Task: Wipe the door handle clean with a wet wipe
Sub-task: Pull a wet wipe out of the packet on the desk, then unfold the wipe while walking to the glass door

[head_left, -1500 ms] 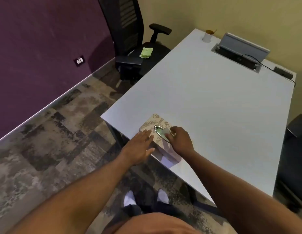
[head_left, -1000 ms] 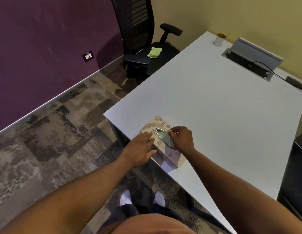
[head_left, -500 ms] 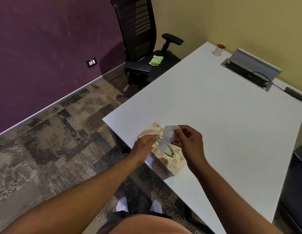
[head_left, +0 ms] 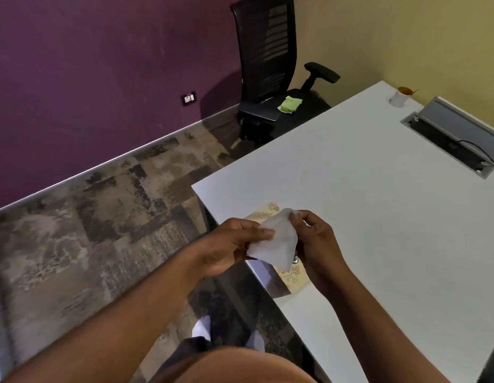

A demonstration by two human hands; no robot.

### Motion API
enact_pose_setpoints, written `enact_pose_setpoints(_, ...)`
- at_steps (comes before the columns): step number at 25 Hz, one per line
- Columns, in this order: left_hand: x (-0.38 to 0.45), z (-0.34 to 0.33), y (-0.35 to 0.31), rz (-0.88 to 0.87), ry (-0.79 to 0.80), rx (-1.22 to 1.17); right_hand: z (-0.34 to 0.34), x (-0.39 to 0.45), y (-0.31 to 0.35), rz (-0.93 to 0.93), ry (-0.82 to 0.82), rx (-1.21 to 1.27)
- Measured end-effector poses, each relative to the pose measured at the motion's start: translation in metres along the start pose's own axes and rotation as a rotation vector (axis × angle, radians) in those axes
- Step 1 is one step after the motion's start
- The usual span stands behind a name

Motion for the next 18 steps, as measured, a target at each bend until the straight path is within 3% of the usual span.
enact_pose_setpoints(3, -0.016, 0.010, -0.008, -0.211, -0.099, -0.201, -0.018, 0.004, -0.002, 0.046, 0.032, -0.142)
enact_pose_setpoints(6, -0.031, 0.023, -0.006, -0.272, -0.225, -0.294, -0.040, 0.005, 0.001, 0.069, 0.092, -0.160)
enact_pose_setpoints(9, -0.047, 0.040, -0.001, -0.221, -0.302, -0.204, -0.061, 0.010, 0.007, 0.083, 0.132, -0.167)
enact_pose_setpoints(14, -0.093, 0.082, -0.010, -0.152, -0.215, 0.051, -0.116, 0.012, 0.012, 0.054, 0.221, -0.137)
enact_pose_setpoints(18, -0.137, 0.132, -0.020, -0.318, -0.373, -0.291, -0.190, -0.001, 0.023, 0.097, 0.296, -0.218)
Point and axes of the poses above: each hand's wrist, its own x-axis towards the middle knuckle, its own z-axis out of the back of the hand, y = z × x, the point moved 5 cm from there along x, towards the middle knuckle, and after that the axes turned 7 degrees about -z, right-handed, at the moved point
